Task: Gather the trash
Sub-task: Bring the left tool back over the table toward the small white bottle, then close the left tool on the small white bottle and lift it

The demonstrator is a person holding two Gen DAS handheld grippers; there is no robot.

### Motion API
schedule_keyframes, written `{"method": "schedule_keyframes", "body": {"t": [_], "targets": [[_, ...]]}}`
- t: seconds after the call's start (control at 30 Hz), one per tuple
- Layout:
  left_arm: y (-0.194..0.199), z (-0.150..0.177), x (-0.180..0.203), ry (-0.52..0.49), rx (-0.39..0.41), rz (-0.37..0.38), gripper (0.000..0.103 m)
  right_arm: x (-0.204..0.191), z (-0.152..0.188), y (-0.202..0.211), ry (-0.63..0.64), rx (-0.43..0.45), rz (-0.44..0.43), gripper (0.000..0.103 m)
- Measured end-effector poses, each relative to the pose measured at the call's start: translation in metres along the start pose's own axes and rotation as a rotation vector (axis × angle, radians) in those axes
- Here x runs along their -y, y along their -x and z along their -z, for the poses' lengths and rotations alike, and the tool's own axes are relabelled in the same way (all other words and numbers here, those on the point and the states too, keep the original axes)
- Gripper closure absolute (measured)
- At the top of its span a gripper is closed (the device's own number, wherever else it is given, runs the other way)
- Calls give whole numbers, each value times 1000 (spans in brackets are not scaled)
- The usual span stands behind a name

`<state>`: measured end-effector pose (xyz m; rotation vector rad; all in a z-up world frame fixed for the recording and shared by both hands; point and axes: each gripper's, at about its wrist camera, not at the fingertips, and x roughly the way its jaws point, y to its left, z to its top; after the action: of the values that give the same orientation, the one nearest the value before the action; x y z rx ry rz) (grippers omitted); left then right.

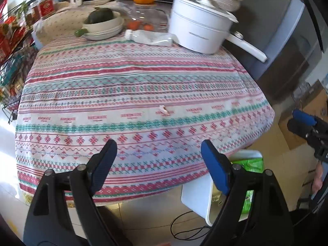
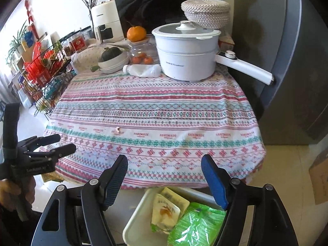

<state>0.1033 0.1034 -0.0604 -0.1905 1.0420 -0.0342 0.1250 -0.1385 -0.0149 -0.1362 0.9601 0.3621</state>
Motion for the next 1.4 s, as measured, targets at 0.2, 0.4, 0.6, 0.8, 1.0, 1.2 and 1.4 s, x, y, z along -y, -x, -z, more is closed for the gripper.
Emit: {"method": "schedule_keyframes", "body": {"t": [0.2, 0.4, 0.6, 0.8, 1.0, 1.2, 1.4], "targets": [[-18, -22, -24, 93, -11, -2, 19, -6, -9, -12, 2, -6, -5, 28], [-47, -73, -47, 227, -7, -34, 19, 4, -10, -25, -12, -35, 10, 28], [-101, -153, -47, 398, 12, -57, 19, 22, -7, -37, -18, -75, 18, 28], [-167, -233, -30, 508, 43, -92, 19, 50, -2, -46, -18, -100, 80, 28], [-220, -269, -12, 563, 73, -145, 19, 72, -1, -46, -30, -106, 96, 28], [-256, -271, -19, 621, 82, -194, 19, 69, -5, -46, -24, -105, 57, 28], [-266, -261, -47, 723, 154, -97, 35, 58, -6, -45, 19, -94, 53, 28]]}}
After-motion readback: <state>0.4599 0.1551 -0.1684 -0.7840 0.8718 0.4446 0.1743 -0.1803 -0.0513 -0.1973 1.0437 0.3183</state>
